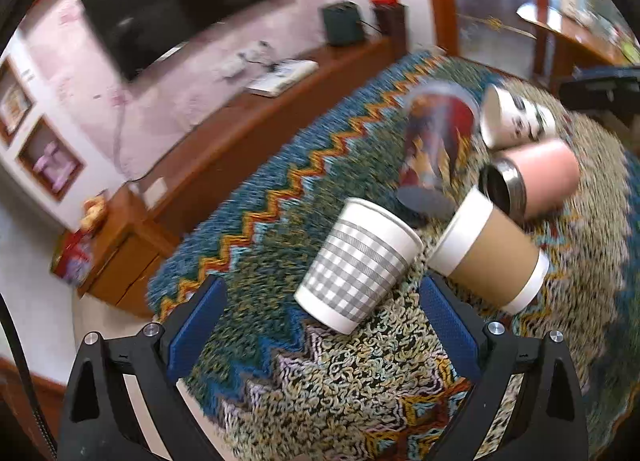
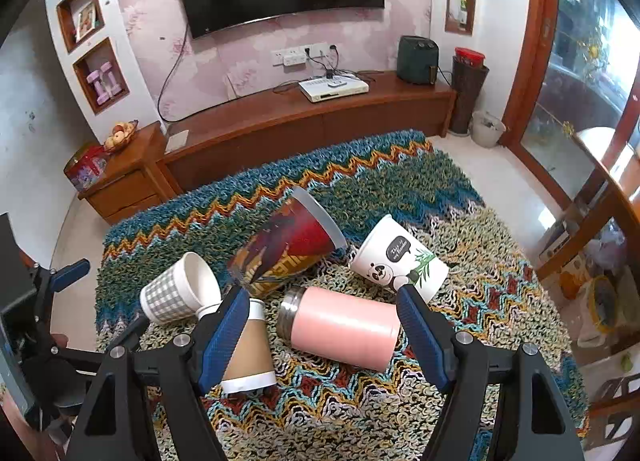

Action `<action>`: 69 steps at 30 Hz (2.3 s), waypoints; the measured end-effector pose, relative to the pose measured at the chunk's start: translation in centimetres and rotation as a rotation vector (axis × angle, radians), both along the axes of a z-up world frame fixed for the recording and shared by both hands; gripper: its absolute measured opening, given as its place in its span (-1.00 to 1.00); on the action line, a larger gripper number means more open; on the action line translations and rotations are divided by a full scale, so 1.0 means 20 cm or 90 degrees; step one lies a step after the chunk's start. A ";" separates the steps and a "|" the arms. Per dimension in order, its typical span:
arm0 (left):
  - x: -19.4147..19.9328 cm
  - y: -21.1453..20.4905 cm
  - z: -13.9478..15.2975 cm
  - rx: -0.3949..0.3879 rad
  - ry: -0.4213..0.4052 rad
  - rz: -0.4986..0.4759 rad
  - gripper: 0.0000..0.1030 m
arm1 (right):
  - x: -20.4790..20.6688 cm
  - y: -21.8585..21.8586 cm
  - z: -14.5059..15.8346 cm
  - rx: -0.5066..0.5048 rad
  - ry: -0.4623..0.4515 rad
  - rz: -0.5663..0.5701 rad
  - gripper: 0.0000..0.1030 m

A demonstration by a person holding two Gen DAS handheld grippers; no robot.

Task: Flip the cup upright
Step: 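Move the left gripper toward the tipped checkered paper cup, then close the left gripper on the checkered cup and lift it, then carry the checkered cup with the left gripper toward the right gripper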

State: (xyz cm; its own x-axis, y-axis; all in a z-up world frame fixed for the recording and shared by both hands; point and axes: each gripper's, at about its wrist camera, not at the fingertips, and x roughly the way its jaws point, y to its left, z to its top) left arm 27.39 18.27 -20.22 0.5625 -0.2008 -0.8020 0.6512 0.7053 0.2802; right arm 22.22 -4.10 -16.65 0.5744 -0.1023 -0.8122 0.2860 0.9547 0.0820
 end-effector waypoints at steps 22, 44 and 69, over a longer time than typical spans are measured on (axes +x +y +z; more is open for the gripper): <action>0.13 -0.28 -0.23 0.127 0.086 -0.176 0.90 | 0.04 -0.03 -0.21 0.033 0.023 -0.015 0.49; 0.14 -0.25 -0.25 0.136 0.116 -0.141 0.41 | 0.02 0.01 -0.24 0.053 0.025 -0.004 0.49; -0.25 -0.10 -0.03 -0.120 0.083 0.237 0.40 | -0.10 -0.06 -0.24 0.053 0.038 0.045 0.49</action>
State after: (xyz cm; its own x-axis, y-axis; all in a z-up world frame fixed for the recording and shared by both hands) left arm 22.37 16.24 -20.75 0.5210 -0.1531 -0.8397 0.3646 0.9295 0.0567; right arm 20.25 -5.20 -21.37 0.5288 0.0064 -0.8487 0.2246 0.9633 0.1472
